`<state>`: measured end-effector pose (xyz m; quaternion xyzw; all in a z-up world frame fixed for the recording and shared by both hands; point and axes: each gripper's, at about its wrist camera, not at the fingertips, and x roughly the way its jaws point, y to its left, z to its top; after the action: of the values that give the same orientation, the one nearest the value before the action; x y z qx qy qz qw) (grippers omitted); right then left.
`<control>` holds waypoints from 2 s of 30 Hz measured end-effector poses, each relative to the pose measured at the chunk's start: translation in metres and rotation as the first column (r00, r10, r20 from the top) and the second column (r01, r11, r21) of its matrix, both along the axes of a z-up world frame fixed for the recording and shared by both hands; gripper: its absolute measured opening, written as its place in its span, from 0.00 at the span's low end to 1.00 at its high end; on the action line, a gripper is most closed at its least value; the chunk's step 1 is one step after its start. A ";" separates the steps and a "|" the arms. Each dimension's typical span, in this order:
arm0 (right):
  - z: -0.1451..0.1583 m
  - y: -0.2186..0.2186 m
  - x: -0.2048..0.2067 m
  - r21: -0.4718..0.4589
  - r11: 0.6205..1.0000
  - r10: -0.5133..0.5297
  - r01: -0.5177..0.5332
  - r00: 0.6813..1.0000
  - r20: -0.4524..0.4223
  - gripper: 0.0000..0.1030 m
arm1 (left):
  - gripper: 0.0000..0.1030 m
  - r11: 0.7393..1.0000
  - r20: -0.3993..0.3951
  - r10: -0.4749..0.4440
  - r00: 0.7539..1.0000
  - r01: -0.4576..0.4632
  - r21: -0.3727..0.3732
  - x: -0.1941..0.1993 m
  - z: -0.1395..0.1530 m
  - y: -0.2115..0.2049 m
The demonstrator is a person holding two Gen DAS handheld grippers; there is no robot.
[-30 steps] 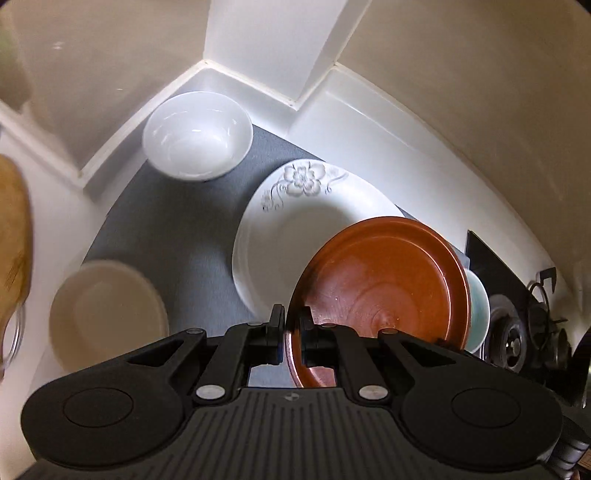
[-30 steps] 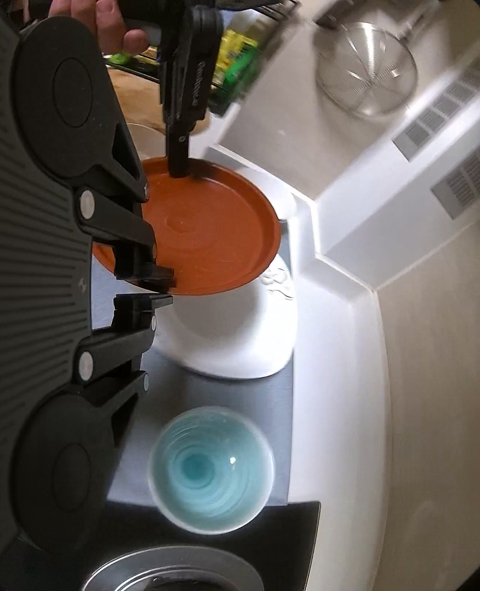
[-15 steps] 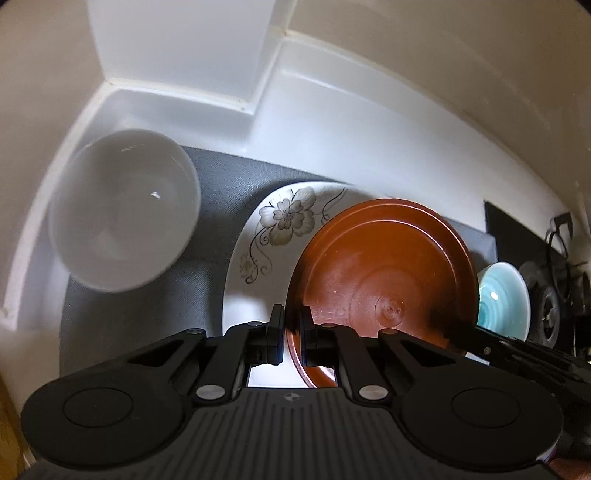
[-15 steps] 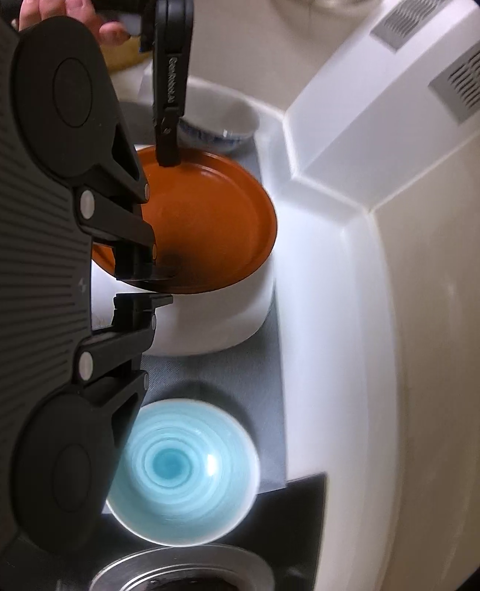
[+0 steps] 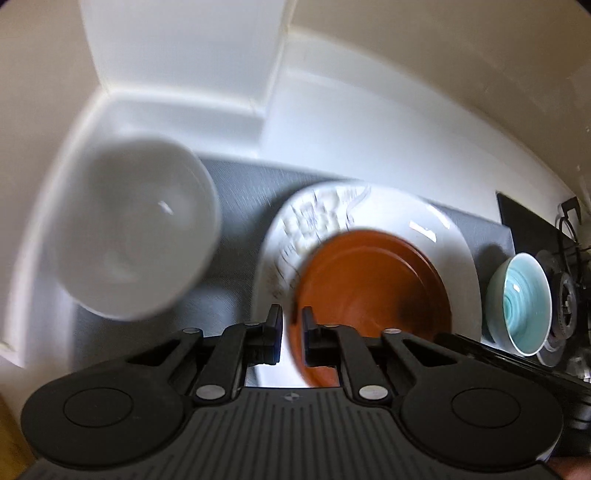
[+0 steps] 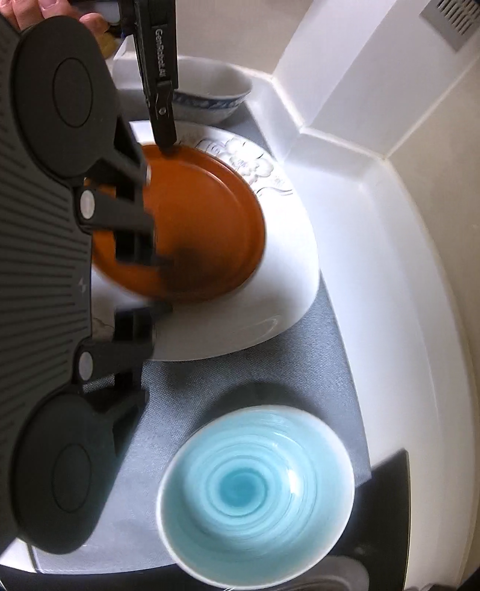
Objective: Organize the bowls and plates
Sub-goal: 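Lower the brown plate onto the white plates and open both grippers, then move both grippers to a plain white bowl and grip its rim, then lift the white bowl and carry it over the brown plate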
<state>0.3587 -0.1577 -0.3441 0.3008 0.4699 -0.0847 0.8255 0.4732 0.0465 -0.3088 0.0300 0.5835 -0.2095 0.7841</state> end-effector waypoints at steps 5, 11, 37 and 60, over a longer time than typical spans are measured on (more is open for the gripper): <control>0.008 0.005 -0.004 -0.043 0.998 0.045 -0.044 0.998 0.039 0.01 | 0.12 0.996 0.068 -0.069 0.995 0.072 -0.046 -0.003 0.005 -0.006; -0.008 0.012 0.005 -0.078 0.996 0.036 -0.037 0.999 -0.014 0.00 | 0.06 0.997 -0.010 -0.071 0.997 0.070 -0.022 -0.001 -0.024 -0.009; 0.023 0.122 0.084 0.216 0.967 0.102 -0.136 0.981 0.163 0.31 | 0.26 0.797 0.028 0.521 0.853 -0.474 -0.373 -0.006 -0.021 0.182; 0.014 0.153 0.111 0.089 0.951 0.294 -0.296 0.955 0.037 0.14 | 0.08 0.810 -0.036 0.513 0.858 -0.498 -0.310 0.012 -0.030 0.168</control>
<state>0.4697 -0.0051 -0.3301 0.2666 0.5034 0.0651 0.8194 0.4852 0.2144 -0.3387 -0.2436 0.5110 -0.0812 0.8203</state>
